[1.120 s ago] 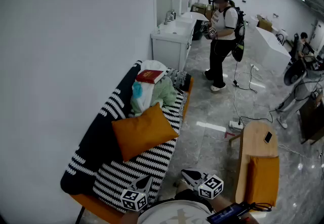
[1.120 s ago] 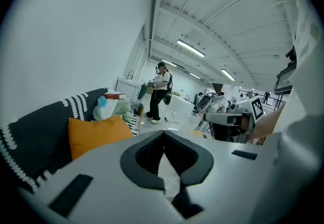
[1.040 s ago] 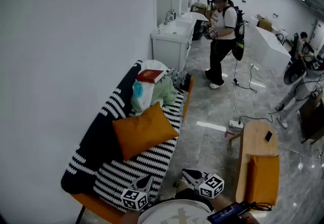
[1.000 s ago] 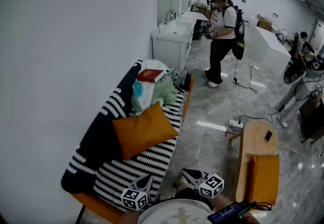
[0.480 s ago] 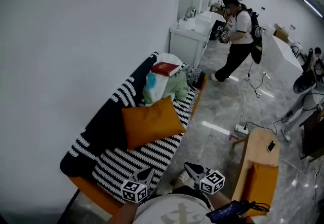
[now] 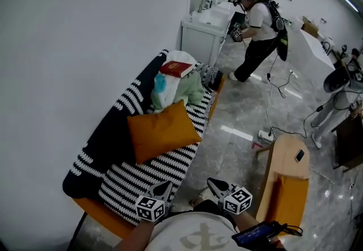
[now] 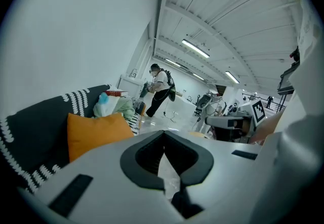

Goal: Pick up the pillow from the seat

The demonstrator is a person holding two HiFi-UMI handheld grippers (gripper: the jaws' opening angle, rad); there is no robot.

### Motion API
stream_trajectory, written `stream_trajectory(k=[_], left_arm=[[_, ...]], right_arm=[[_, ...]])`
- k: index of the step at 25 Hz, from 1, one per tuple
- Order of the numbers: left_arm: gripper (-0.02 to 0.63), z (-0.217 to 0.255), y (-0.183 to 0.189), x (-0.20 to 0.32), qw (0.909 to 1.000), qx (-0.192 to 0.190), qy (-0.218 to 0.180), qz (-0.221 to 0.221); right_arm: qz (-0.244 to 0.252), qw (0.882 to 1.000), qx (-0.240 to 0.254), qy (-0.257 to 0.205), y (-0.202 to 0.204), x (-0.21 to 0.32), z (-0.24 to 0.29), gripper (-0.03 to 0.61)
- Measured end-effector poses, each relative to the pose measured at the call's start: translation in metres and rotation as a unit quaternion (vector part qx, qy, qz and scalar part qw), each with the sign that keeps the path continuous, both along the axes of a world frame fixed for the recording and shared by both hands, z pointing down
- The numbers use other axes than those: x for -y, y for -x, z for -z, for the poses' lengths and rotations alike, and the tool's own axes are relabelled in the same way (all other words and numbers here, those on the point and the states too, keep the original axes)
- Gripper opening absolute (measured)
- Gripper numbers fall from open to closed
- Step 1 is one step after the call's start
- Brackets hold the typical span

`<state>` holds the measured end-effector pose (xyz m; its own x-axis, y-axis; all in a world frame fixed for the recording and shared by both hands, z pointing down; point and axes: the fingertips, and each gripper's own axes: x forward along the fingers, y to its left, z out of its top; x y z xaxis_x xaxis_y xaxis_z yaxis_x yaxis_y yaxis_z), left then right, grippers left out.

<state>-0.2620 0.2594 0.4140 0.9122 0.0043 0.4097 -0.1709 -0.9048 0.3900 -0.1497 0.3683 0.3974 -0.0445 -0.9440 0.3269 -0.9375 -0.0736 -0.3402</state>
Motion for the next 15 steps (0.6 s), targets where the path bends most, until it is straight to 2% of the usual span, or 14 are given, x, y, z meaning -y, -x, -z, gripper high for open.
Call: stream_trajectory(k=[7, 15], left_arm=[[0.008, 0.001, -0.041, -0.011, 0.9993, 0.009, -0.004, -0.035], [0.008, 0.004, -0.092, -0.012, 0.9990, 0.021, -0.012, -0.038]], right_arm=[[-0.030, 1.000, 0.003, -0.001, -0.038, -0.014, 0.000, 0.011], [-0.011, 1.000, 0.012, 0.000, -0.079, -0.012, -0.005, 0.011]])
